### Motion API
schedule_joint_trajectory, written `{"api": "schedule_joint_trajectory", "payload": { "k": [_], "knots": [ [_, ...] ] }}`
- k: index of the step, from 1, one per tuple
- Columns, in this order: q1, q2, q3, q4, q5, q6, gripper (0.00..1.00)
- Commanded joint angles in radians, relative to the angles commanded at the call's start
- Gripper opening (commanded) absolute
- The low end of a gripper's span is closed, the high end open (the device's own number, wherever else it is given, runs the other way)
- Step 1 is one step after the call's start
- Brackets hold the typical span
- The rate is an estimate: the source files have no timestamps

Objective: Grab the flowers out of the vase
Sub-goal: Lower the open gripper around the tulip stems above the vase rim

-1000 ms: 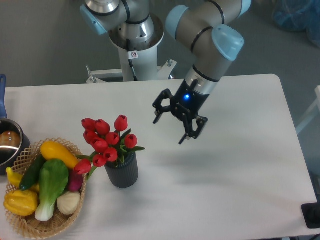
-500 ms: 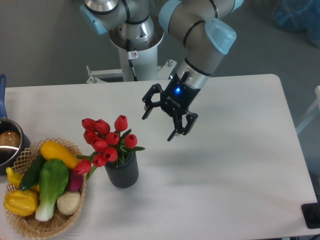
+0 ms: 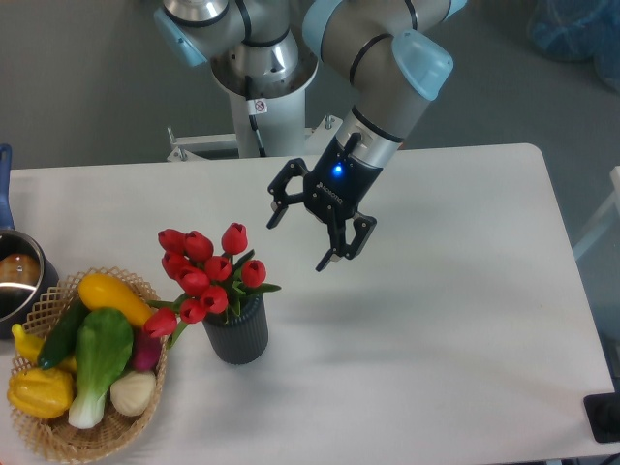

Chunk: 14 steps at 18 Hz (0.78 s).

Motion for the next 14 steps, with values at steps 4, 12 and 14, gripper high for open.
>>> {"api": "schedule_joint_trajectory", "payload": {
  "k": [4,12,14],
  "knots": [
    [-0.049,-0.043,0.017,0.011,-0.020,-0.008,1.00],
    [-0.068,-0.113,0.047,0.058,-0.092,-0.009,1.00],
    [-0.071,-0.138,0.066,0.058,-0.106,-0.011,1.00]
  ]
}}
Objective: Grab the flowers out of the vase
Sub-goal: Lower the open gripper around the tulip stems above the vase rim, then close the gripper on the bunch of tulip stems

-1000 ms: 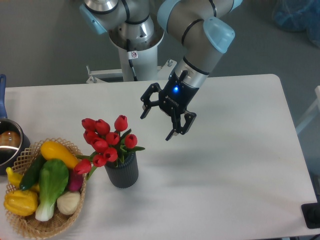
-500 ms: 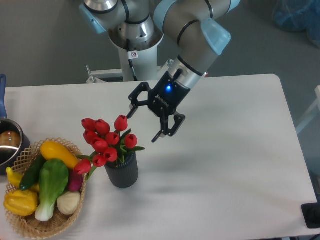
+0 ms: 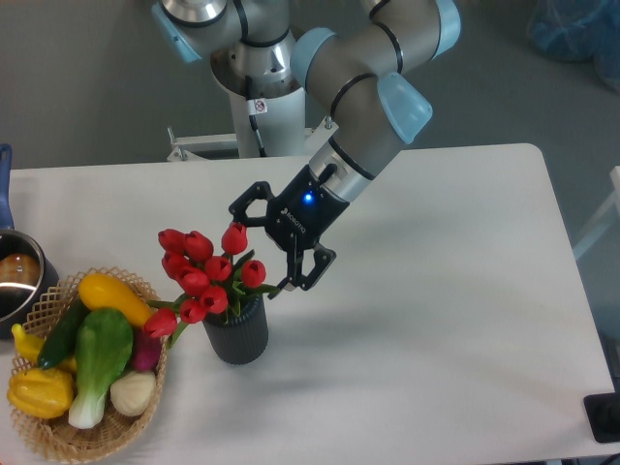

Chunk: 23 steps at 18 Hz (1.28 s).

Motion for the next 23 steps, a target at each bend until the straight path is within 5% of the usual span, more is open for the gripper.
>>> {"api": "schedule_joint_trajectory", "payload": {
  "k": [6,15,23],
  "knots": [
    [-0.020,-0.012,-0.020,0.049,-0.003,0.000,0.97],
    [-0.017,-0.009,-0.021,0.066,-0.040,0.006,0.00],
    [-0.008,0.001,-0.021,0.067,-0.040,0.008,0.00]
  ]
}}
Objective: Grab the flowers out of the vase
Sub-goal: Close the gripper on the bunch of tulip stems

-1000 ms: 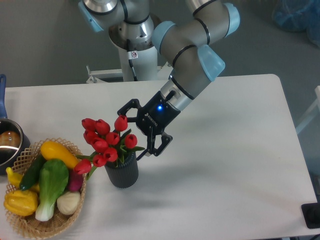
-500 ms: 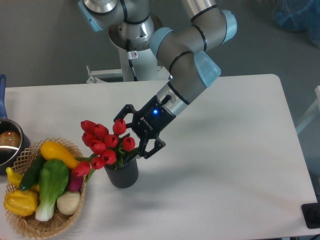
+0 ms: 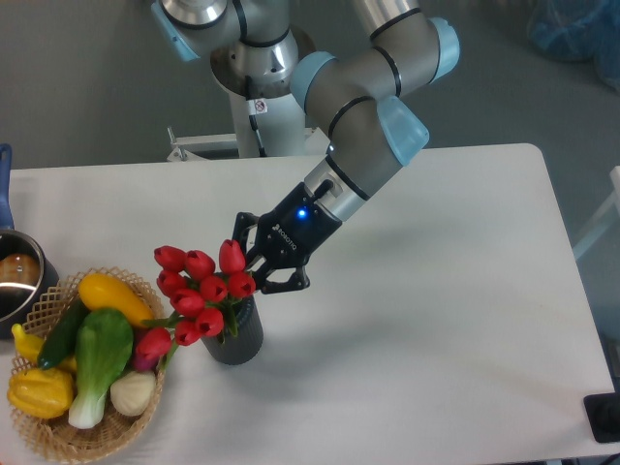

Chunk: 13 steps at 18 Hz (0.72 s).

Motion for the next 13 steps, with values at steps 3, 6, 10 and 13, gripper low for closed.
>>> {"api": "schedule_joint_trajectory", "payload": {
  "k": [3,6,10,13],
  "knots": [
    [0.008,0.011,0.000,0.000,-0.002,-0.005,0.00],
    [0.020,0.032,0.000,-0.002,-0.023,-0.014,0.00],
    [0.028,0.046,0.000,-0.003,-0.031,-0.026,0.00],
    [0.035,0.067,0.000,-0.003,-0.052,-0.064,0.00]
  ]
}}
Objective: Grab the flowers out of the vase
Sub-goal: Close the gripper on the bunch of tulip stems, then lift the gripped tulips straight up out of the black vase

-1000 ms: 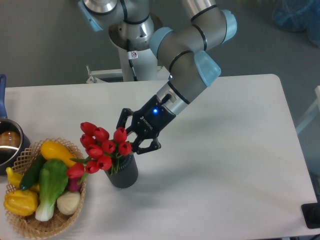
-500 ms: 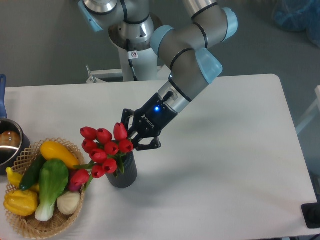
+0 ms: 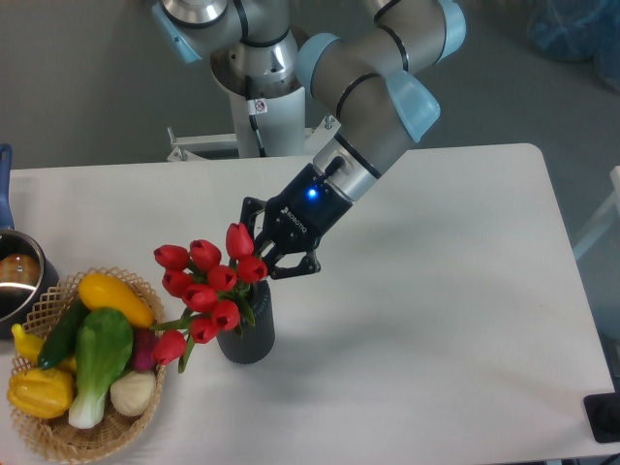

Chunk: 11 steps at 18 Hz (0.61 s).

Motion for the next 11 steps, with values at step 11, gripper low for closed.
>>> {"api": "schedule_joint_trajectory", "payload": {
  "k": [11],
  "knots": [
    [0.052,0.080,0.012,-0.003,-0.126,-0.104,0.00]
  ]
}}
